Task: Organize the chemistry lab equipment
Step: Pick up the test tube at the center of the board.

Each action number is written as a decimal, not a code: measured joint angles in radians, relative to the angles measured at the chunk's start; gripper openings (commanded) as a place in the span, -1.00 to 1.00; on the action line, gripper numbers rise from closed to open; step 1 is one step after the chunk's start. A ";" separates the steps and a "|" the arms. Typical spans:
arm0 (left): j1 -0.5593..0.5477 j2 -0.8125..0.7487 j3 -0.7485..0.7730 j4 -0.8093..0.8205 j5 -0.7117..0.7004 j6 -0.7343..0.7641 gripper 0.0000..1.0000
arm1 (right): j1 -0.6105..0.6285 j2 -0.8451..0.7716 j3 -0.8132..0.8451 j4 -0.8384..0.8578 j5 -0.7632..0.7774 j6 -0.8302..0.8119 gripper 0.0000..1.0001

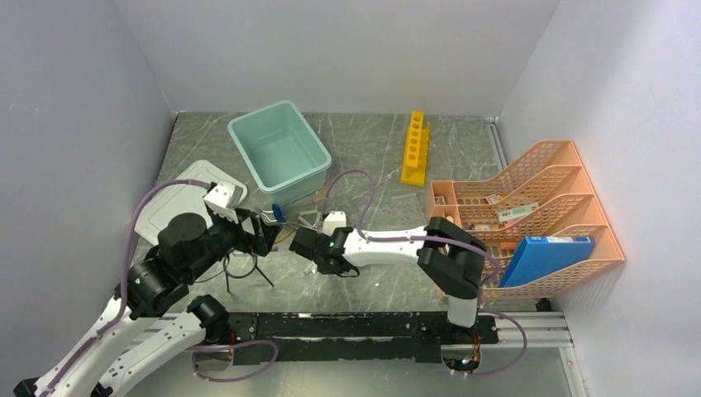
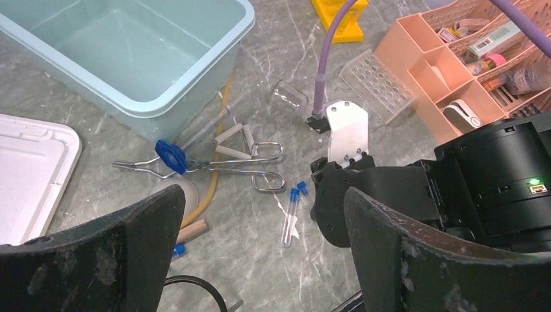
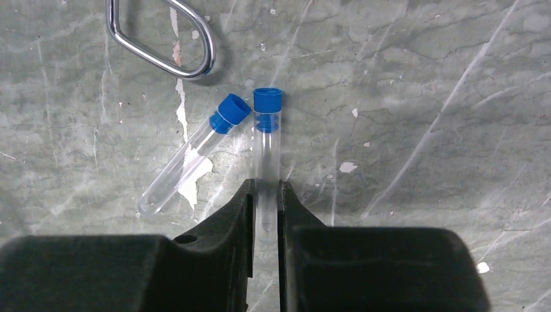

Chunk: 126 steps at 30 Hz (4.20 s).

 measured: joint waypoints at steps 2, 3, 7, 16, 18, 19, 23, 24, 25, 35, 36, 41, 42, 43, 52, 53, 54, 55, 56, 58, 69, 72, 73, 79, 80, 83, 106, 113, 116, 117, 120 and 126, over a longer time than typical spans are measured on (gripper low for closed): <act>0.000 0.005 0.000 0.000 0.002 0.000 0.93 | 0.001 -0.007 -0.009 0.001 0.006 0.002 -0.98; 0.000 0.009 0.000 0.000 0.004 0.000 0.92 | 0.001 -0.013 -0.016 0.000 0.008 0.003 -1.00; 0.000 0.033 0.000 0.000 0.019 0.000 0.91 | 0.001 -0.062 -0.053 -0.026 0.022 0.003 -1.00; 0.000 0.110 0.004 0.008 0.079 -0.034 0.92 | 0.001 -0.290 -0.084 -0.025 0.074 -0.046 -1.00; 0.000 0.117 0.005 0.020 0.098 -0.051 0.92 | 0.001 -0.354 -0.101 0.000 0.081 -0.070 -1.00; 0.000 0.120 0.004 0.026 0.108 -0.060 0.92 | 0.001 -0.388 -0.112 0.019 0.084 -0.087 -1.00; 0.000 0.139 0.005 0.050 0.152 -0.093 0.91 | -0.011 -0.503 -0.148 0.105 0.086 -0.154 -1.00; 0.000 0.145 0.005 0.055 0.164 -0.100 0.90 | -0.018 -0.526 -0.155 0.130 0.082 -0.170 -1.00; 0.000 0.151 0.005 0.061 0.177 -0.104 0.90 | -0.026 -0.548 -0.162 0.155 0.077 -0.185 -1.00; 0.000 0.237 0.015 0.205 0.397 -0.195 0.84 | -0.144 -0.767 -0.278 0.482 -0.085 -0.304 -1.00; 0.000 0.241 0.015 0.228 0.420 -0.206 0.83 | -0.158 -0.781 -0.285 0.516 -0.113 -0.311 -1.00; 0.000 0.256 0.010 0.373 0.510 -0.281 0.78 | -0.197 -0.827 -0.296 0.657 -0.229 -0.334 -1.00; 0.001 0.259 0.003 0.412 0.529 -0.301 0.76 | -0.200 -0.832 -0.297 0.677 -0.244 -0.337 -1.00; 0.001 0.262 -0.002 0.438 0.541 -0.316 0.74 | -0.202 -0.836 -0.298 0.704 -0.270 -0.339 -1.00; 0.002 0.312 -0.032 0.698 0.642 -0.463 0.41 | -0.209 -0.848 -0.310 0.867 -0.436 -0.340 -1.00; 0.002 0.314 -0.032 0.719 0.649 -0.476 0.38 | -0.209 -0.849 -0.312 0.881 -0.451 -0.338 -1.00; 0.002 0.314 -0.032 0.737 0.655 -0.484 0.32 | -0.210 -0.851 -0.314 0.895 -0.464 -0.337 -1.00; 0.002 0.314 -0.032 0.753 0.662 -0.494 0.26 | -0.210 -0.853 -0.317 0.907 -0.476 -0.335 -1.00; 0.002 0.314 -0.032 0.774 0.670 -0.503 0.20 | -0.210 -0.855 -0.319 0.916 -0.484 -0.334 -1.00; 0.002 0.314 -0.032 0.797 0.679 -0.516 0.11 | -0.210 -0.862 -0.327 0.935 -0.500 -0.333 -1.00; 0.002 0.310 -0.032 0.835 0.698 -0.546 -0.26 | -0.211 -0.903 -0.367 1.009 -0.529 -0.316 -1.00; 0.002 0.310 -0.032 0.841 0.705 -0.550 -0.28 | -0.211 -0.905 -0.370 1.020 -0.531 -0.314 -1.00; 0.002 0.310 -0.032 0.845 0.708 -0.552 -0.28 | -0.211 -0.906 -0.371 1.023 -0.531 -0.314 -1.00; 0.002 0.310 -0.034 0.851 0.714 -0.554 -0.61 | -0.211 -0.910 -0.375 1.032 -0.534 -0.312 -1.00; 0.003 0.310 -0.034 0.851 0.714 -0.554 -0.69 | -0.211 -0.910 -0.375 1.034 -0.536 -0.312 -1.00; 0.005 0.309 -0.035 0.854 0.715 -0.561 -0.89 | -0.211 -0.910 -0.375 1.040 -0.538 -0.314 -1.00; 0.005 0.290 0.053 0.454 0.734 -0.225 -0.90 | -0.235 -0.951 -0.246 0.708 -0.562 -0.385 0.46; 0.005 0.290 0.121 0.265 0.797 -0.045 -0.90 | -0.277 -0.944 -0.156 0.531 -0.646 -0.432 0.48; 0.005 0.297 0.135 0.206 0.832 0.014 -0.90 | -0.282 -0.924 -0.122 0.478 -0.711 -0.444 0.48; 0.005 0.302 0.138 0.190 0.846 0.031 -0.90 | -0.283 -0.914 -0.113 0.467 -0.732 -0.446 0.47; 0.005 0.324 0.139 0.146 0.879 0.072 -0.90 | -0.283 -0.886 -0.093 0.442 -0.791 -0.447 0.42; 0.005 0.346 0.139 0.097 0.917 0.119 -0.90 | -0.284 -0.812 -0.086 0.400 -0.890 -0.449 0.22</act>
